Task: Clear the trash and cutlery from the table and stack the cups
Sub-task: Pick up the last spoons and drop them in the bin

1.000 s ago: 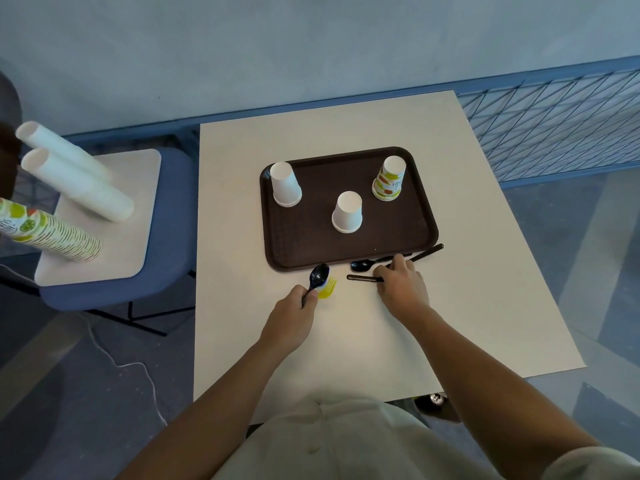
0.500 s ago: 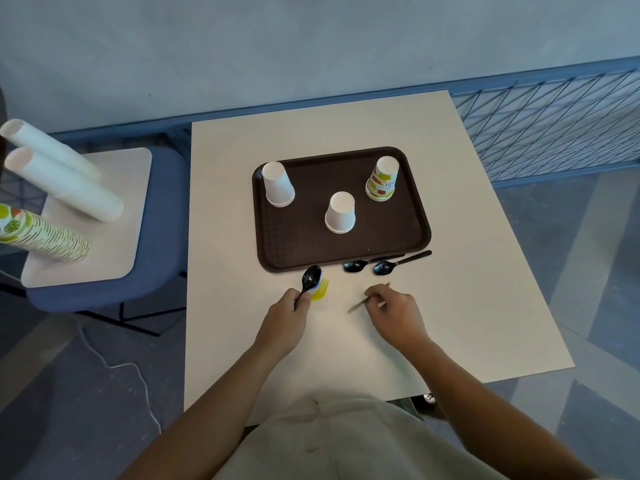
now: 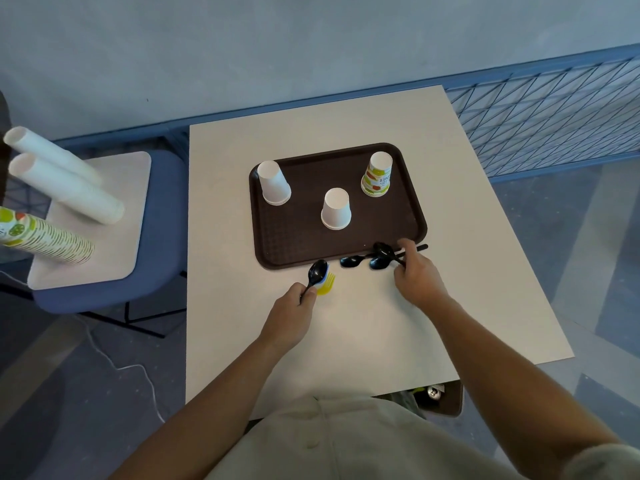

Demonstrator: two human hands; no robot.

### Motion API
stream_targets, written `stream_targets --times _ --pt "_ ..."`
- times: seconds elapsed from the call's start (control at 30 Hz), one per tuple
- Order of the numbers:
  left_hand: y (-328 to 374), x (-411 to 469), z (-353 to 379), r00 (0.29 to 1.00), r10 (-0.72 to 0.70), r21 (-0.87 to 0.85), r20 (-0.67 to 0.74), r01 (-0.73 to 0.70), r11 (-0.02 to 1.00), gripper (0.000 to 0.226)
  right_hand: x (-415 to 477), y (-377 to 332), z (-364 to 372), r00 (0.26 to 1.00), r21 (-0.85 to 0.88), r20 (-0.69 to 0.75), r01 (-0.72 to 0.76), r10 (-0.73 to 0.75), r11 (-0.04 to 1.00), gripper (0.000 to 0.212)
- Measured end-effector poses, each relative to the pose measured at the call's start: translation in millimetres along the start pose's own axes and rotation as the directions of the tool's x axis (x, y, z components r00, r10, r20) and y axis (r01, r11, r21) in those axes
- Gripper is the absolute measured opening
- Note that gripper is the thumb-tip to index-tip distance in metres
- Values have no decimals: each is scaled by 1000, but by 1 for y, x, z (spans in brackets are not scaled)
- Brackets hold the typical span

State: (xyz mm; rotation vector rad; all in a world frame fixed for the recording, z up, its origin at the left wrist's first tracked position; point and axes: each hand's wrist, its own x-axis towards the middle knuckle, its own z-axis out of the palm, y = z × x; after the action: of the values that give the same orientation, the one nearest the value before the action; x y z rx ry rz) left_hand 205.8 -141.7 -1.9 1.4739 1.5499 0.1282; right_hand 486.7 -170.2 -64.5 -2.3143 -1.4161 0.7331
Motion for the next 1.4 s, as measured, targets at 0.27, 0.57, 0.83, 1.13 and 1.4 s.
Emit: stream_targets --times 0.27,0.57,0.83,1.13,1.4 --pt "0 2 2 1000 -16 -15 -10 16 1000 44 16 24 6 996 -344 19 92 -91 935 30" --pt "-5 3 2 999 -45 -21 -21 45 999 45 8 17 19 878 -300 73 472 -474 829 12" --pt "-8 1 0 998 -58 -28 -28 58 998 44 7 -7 36 797 -229 127 602 -590 765 12" --pt "-15 -2 -5 997 -67 -35 -35 66 997 44 -3 -22 52 810 -178 122 586 -573 790 13" --pt "-18 -3 -12 996 -74 -71 -40 71 995 42 -15 -39 63 881 -29 -23 473 -473 881 10"
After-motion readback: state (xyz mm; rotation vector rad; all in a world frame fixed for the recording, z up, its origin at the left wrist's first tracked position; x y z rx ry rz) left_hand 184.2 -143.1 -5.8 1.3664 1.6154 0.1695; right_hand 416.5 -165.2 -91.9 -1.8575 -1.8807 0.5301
